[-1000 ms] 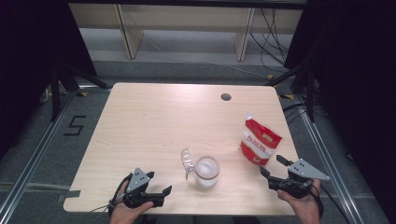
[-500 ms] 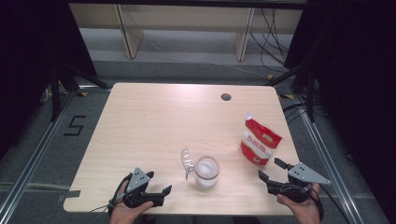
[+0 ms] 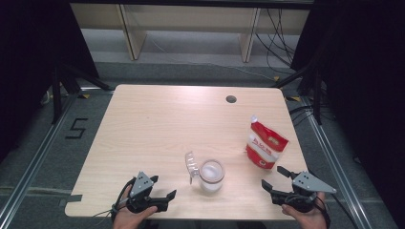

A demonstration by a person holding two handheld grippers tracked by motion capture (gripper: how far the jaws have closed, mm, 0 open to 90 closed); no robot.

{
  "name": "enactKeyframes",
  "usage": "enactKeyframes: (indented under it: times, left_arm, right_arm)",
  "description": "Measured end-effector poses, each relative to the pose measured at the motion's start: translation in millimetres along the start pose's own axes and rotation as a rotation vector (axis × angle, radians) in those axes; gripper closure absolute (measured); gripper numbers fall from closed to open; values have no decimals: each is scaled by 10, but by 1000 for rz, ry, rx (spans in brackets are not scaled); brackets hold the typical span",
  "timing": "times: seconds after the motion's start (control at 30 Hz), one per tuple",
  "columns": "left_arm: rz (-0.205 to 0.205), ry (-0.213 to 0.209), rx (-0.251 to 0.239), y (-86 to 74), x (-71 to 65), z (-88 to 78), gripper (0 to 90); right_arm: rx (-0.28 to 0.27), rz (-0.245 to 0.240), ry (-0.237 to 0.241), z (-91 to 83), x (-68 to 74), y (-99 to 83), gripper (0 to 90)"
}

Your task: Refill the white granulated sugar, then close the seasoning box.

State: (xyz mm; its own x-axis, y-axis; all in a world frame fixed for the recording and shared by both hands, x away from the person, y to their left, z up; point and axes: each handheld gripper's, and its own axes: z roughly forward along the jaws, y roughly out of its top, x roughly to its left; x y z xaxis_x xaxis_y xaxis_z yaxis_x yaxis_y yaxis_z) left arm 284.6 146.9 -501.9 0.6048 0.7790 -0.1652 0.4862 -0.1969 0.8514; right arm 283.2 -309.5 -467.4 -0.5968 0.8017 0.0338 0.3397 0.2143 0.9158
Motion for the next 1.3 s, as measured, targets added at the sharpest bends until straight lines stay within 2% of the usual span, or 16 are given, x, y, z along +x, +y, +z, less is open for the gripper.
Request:
enactKeyframes:
  times: [0.13,0.23,0.27,0.33,0.37,0.53,0.63,0.67,0.7,0.77,0.9,0.93,1.0,1.03,1.23,1.3]
  left_arm:
    - [3,5,11,0,-3,-3,155]
    - [1,7,11,0,-9,0,155]
    - [20,0,5,6,-1,4,155]
    - [10,3,11,3,-4,0,155]
    - [2,5,10,1,-8,1,155]
    - [-1,-3,4,-6,-8,3,155]
    - [-7,-3,0,-4,-5,3,155]
    - [-6,-4,1,-4,-6,2,155]
    - [-5,-7,2,-3,-9,1,155]
    - [-6,-24,-4,16,-25,-6,156]
    - [-15,-18,-11,39,-41,-17,158]
    - [-14,-25,-8,46,-38,-19,165]
    - [-12,-23,-10,59,-52,-27,167]
    - [-9,-28,-8,68,-59,-28,171]
    - [-21,-32,-19,140,-132,-44,213]
    - [-11,-48,-25,162,-154,-43,268]
  right_arm:
    - [15,-19,25,7,23,-8,227]
    - [15,-6,26,12,48,-17,228]
    - [17,-18,30,13,54,-22,227]
    - [10,-38,28,15,46,-23,227]
    - [30,12,37,1,87,-30,227]
    - [14,-30,39,10,82,-33,229]
    - [9,-21,45,21,95,-44,229]
    - [27,7,54,17,112,-47,229]
    - [19,-22,55,30,88,-48,228]
    - [23,-3,50,26,104,-55,228]
    - [23,6,55,35,91,-58,228]
    - [16,-31,43,46,63,-52,228]
    - [14,-29,42,47,63,-54,228]
    - [31,11,46,36,95,-59,228]
    - [23,-17,57,63,86,-56,228]
    - [6,-19,59,69,84,-54,229]
